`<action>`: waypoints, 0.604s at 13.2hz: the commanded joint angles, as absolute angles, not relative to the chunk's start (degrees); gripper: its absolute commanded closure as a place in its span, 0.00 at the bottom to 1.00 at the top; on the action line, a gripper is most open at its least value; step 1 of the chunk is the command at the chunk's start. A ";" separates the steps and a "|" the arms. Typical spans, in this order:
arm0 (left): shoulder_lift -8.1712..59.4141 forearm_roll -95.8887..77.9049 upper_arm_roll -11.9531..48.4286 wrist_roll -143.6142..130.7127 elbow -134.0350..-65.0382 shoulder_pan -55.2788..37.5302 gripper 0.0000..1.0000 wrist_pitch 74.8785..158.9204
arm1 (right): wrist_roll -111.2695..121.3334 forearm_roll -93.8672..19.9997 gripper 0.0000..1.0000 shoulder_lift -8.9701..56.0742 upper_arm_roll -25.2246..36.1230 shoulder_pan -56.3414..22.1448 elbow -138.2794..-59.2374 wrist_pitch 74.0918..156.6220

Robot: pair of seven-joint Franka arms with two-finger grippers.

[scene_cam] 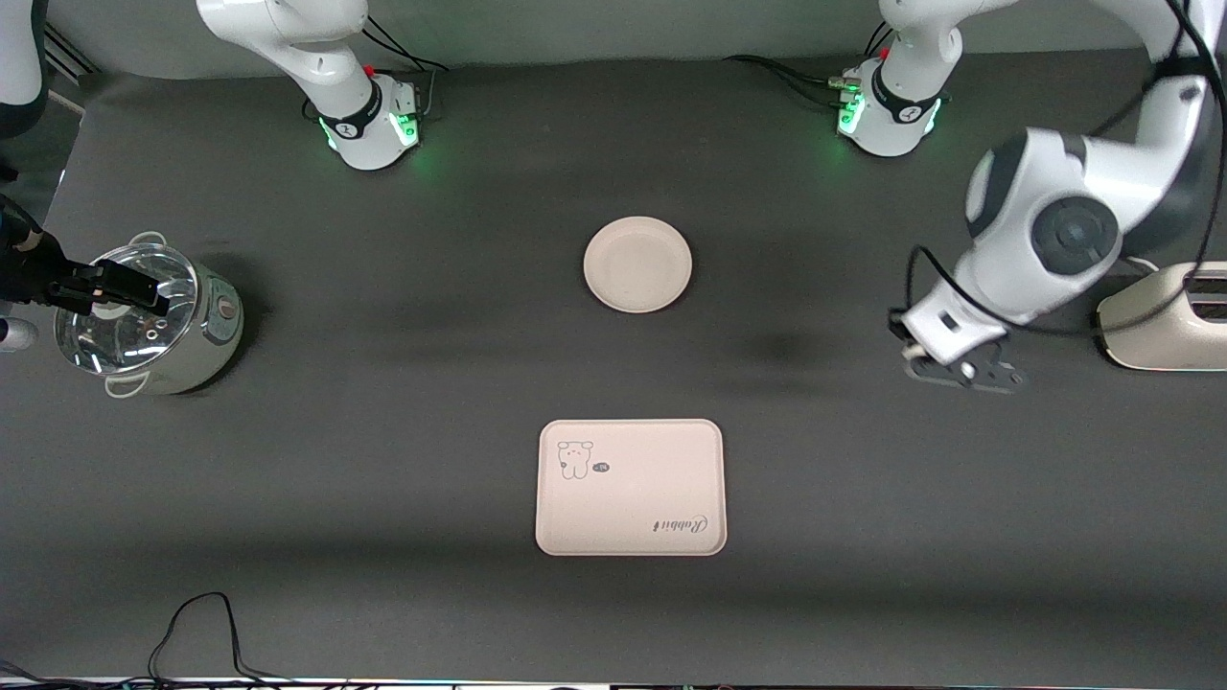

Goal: Place bun in plate and plate on tray
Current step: 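Close the left gripper on the white bun and lift it, then carry the bun with the left gripper over the white plate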

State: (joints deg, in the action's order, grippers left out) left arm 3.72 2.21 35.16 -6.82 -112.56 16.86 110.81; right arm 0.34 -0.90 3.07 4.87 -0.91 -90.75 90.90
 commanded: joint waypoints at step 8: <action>5.35 -5.89 42.36 -34.76 -117.05 2.40 0.93 123.89 | 1.32 0.18 0.00 1.58 5.27 -1.49 -91.93 90.44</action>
